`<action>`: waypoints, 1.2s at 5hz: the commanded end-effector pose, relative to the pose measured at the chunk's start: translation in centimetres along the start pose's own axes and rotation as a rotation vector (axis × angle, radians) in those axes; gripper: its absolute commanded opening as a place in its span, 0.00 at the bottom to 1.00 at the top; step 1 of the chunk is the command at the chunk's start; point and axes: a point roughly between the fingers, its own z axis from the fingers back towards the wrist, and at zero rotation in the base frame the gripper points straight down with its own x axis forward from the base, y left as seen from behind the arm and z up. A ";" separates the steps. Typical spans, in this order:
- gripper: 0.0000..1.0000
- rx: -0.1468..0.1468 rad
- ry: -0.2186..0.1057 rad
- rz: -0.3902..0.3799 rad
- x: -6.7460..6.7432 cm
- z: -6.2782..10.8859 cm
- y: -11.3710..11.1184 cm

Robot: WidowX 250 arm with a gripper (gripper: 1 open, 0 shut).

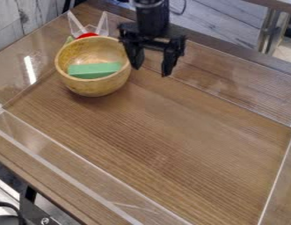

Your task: Move the red fruit to the left

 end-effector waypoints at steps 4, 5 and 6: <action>1.00 0.000 -0.041 -0.114 2.4 -1.9 3.4; 1.00 -0.003 -0.036 -0.147 3.2 -2.0 3.7; 1.00 0.004 -0.034 -0.126 2.4 -1.2 3.9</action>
